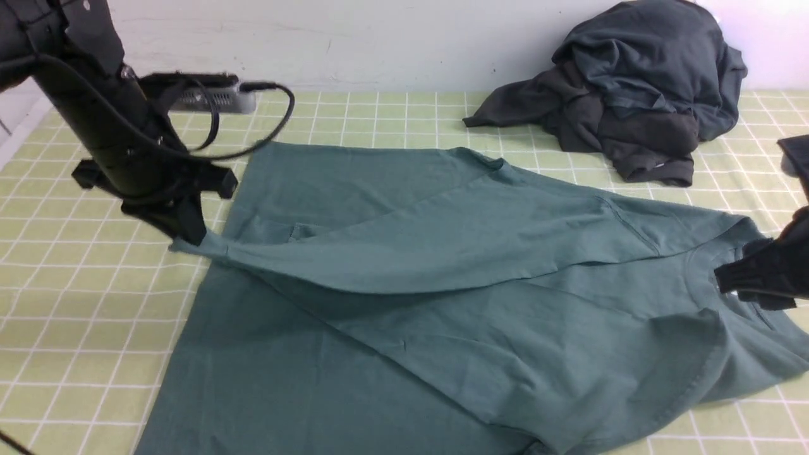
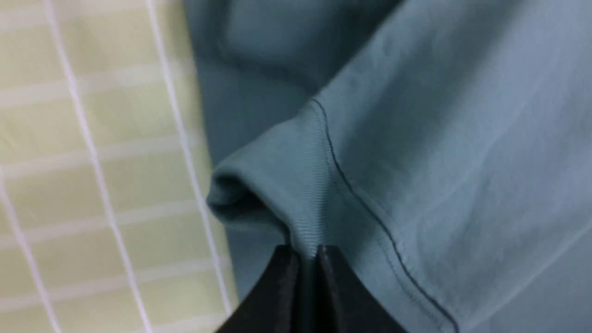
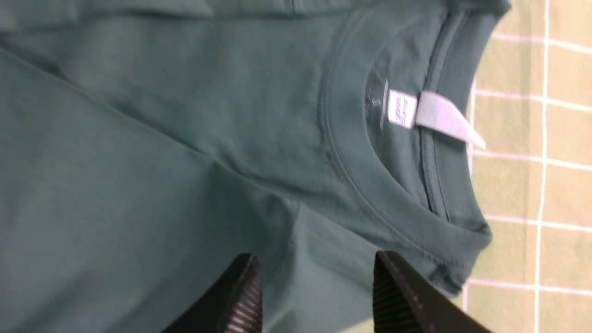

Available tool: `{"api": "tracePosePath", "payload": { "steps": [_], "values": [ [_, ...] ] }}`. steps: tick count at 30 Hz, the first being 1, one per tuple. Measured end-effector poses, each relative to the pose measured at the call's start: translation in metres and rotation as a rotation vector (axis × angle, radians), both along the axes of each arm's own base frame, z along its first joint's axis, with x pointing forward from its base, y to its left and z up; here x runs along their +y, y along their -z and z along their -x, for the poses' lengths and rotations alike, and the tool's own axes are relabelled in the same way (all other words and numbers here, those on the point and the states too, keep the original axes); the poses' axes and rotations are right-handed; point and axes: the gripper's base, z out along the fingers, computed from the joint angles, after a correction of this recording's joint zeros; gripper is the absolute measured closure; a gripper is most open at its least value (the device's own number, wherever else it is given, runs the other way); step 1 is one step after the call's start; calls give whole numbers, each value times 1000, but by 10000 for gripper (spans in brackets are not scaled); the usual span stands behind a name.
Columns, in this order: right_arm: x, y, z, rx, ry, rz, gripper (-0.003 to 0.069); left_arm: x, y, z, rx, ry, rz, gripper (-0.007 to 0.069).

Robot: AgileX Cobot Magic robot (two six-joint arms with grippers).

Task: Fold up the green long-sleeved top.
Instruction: Use the left arm to drag and drop the cuff onto the cuff closest to the left arm, then use both arms simultaneously to clamp the lower edge of the clothing fabric

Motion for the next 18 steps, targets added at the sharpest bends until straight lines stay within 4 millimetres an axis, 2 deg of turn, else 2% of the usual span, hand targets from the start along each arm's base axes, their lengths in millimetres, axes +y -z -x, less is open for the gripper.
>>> {"api": "tracePosePath", "payload": {
  "steps": [1,2,3,6,7,8,9,13,15,17,18],
  "values": [
    [0,-1,0,-4,-1,-1,339,0,2,2,4,0,-2,602],
    [2,-5,1,-30,-2,-28,339,-6,18,13,34,20,-19,588],
    [3,-6,2,-39,-7,-39,339,-7,25,15,30,26,-29,576],
    [11,-9,5,-42,-74,-46,339,-7,39,20,31,41,-68,494],
    [12,-9,5,-43,-80,-51,339,-7,40,20,32,43,-70,487],
    [19,-10,8,-28,-142,-46,339,-6,38,22,34,49,-86,411],
    [25,-10,11,-13,-184,-48,339,-6,35,25,36,51,-90,366],
    [53,-13,25,24,-380,-56,339,-13,18,45,25,90,-95,227],
    [65,-15,32,28,-466,-65,339,-22,16,58,21,155,-101,186],
    [79,-18,41,22,-572,-67,339,-32,21,77,30,293,-122,166],
    [80,-18,42,21,-580,-67,339,-32,22,79,32,303,-124,166]
  ]
}}
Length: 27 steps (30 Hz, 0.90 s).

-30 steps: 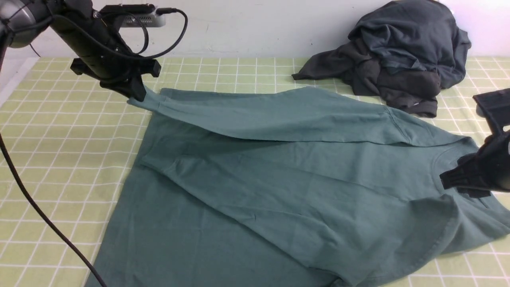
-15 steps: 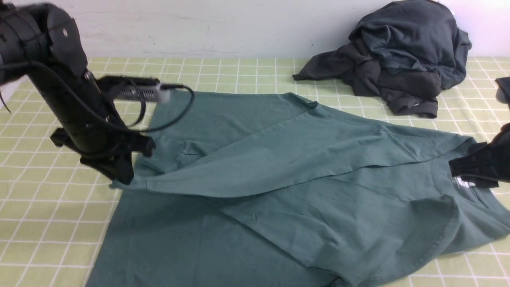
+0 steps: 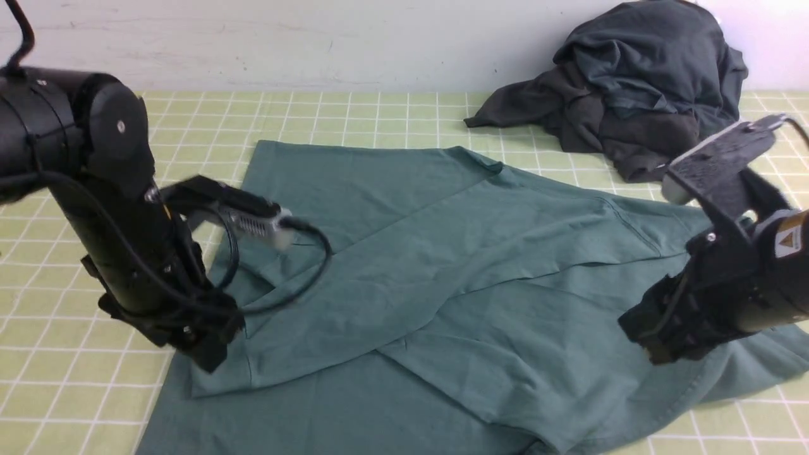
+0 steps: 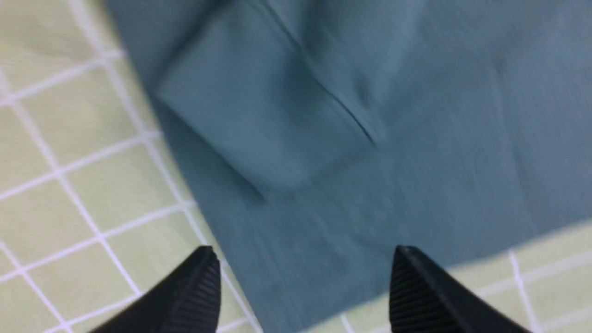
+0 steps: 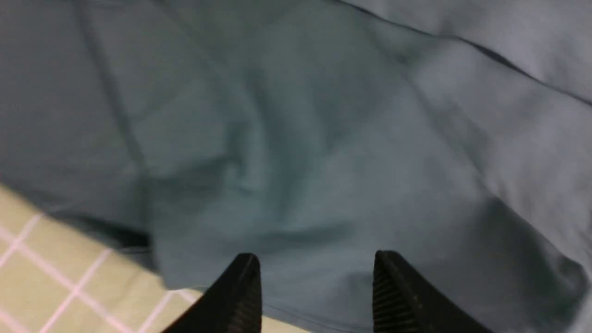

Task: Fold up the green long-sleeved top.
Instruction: Use both arms simultaneously to clamp the lower edge of the clothing fabric

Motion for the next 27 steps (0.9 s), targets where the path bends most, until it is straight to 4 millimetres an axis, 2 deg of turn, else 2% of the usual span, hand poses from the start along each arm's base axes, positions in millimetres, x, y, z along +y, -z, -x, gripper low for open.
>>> {"api": "tracePosePath", "payload": {
  "steps": [4,8,11,14,16,20,22,23,24,25,27],
  "values": [
    [18,-2,13,6,-141,-10,339,-10,36,31,31,324,-52,162],
    [24,-2,18,18,-190,-6,339,-6,70,54,88,501,-77,162],
    [24,-2,18,19,-191,-9,339,-2,84,59,40,600,-93,162],
    [24,-2,18,20,-191,-8,339,0,88,61,1,632,-112,185],
    [24,-2,18,20,-191,-8,339,0,89,63,-14,639,-115,236],
    [24,-2,18,19,-191,-9,339,0,86,63,-49,631,-120,403],
    [24,-2,18,19,-191,-9,339,0,85,62,-73,625,-121,456],
    [24,-2,18,18,-190,-9,339,0,82,62,-103,623,-124,522],
    [24,-2,18,18,-190,-9,339,0,81,62,-110,623,-124,529],
    [24,-2,17,14,-189,-11,339,0,74,61,-156,620,-126,582],
    [24,-2,17,5,-187,-14,339,0,68,61,-194,610,-125,610]
  ]
}}
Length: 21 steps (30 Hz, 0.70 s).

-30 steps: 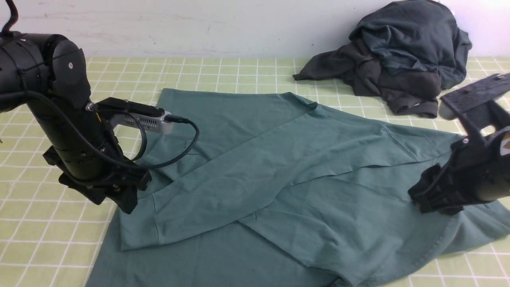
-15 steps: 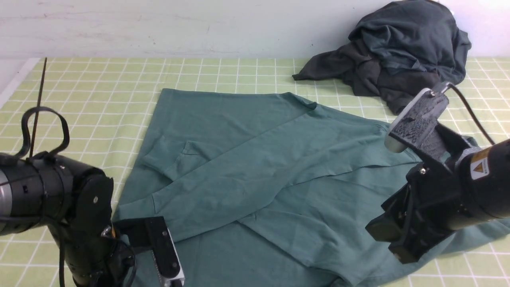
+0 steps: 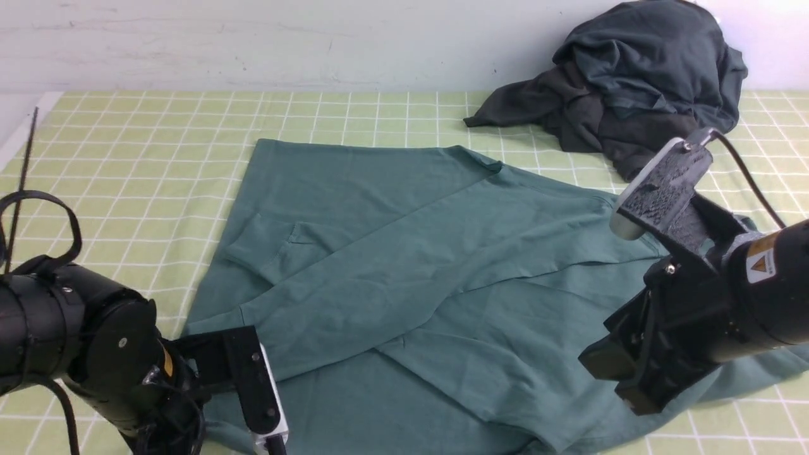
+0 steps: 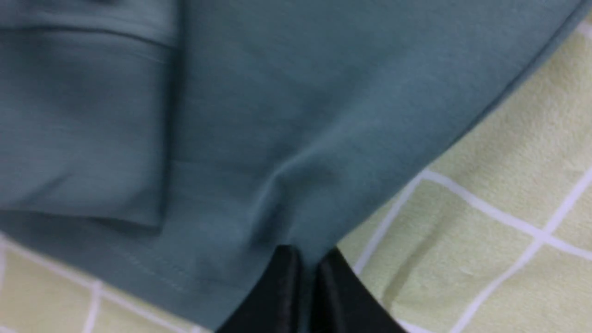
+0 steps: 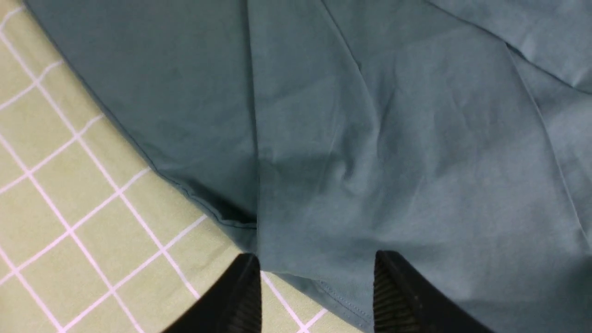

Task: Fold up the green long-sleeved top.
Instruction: Use both arms simultaneously to clamp the lower edge of the clothing fabric

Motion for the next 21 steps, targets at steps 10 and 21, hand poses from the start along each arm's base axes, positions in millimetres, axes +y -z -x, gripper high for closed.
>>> {"api": "tracePosePath", "payload": {
  "steps": [10,21],
  "values": [
    [1,-1,0,-26,-43,5,341,2,-21,5,-75,-192,79,619],
    [-13,14,2,5,-284,307,442,5,-27,11,-18,-475,115,619]
  ]
}}
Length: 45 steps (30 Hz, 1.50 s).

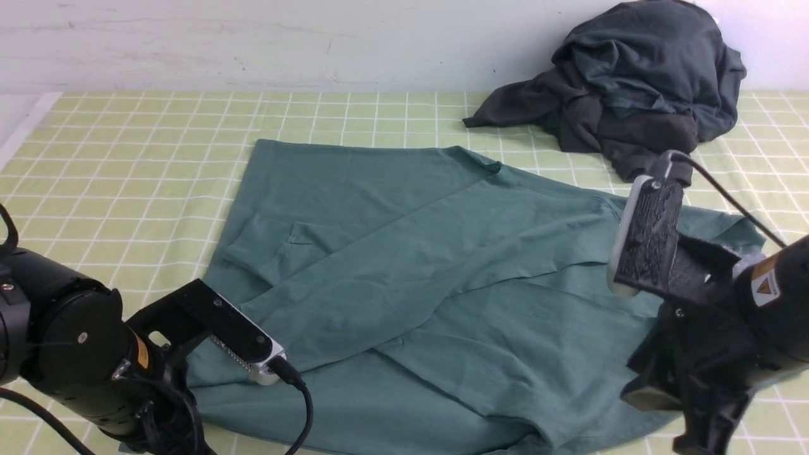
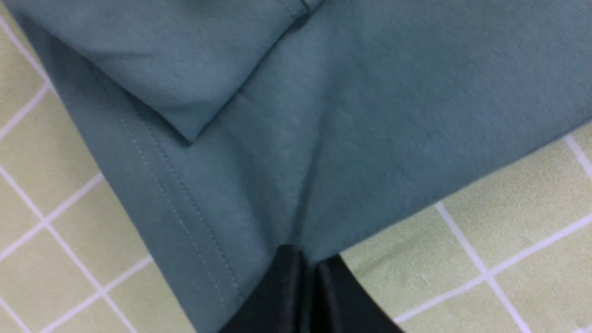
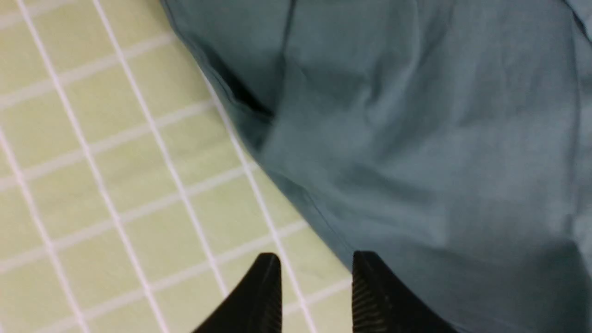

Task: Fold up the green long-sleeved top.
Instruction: Use both arms simultaneously to clamp the lower edge of the clothing fabric

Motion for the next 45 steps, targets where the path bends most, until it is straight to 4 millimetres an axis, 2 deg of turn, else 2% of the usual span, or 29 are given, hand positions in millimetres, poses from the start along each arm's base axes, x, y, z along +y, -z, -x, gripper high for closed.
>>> {"api": "tracePosePath", "payload": {
  "steps": [4,8,15,21,25,29,33,37,40,45],
  "values": [
    [-14,16,-14,-15,-74,274,379,-2,-7,-4,-2,-11,7,619],
    [-21,35,-26,62,-83,393,331,-3,-8,-3,14,-20,16,619],
    [-50,68,-60,99,14,406,319,0,-11,-1,31,-23,9,619],
    [-53,76,-66,110,-17,416,319,0,-14,-1,16,-24,15,619],
    [-52,76,-69,78,-82,418,319,1,-14,-1,16,-25,15,619],
    [-48,78,-75,14,-238,423,319,0,-14,-1,19,-32,28,619],
    [-45,90,-74,89,-369,436,320,-1,-14,0,21,-35,34,619],
    [-46,100,-73,154,-424,455,323,-1,-14,0,22,-35,33,619],
    [-46,112,-74,163,-446,462,370,-1,-14,0,22,-37,34,619],
    [-47,116,-75,174,-434,479,565,-1,-14,0,24,-39,36,619]
  ]
}}
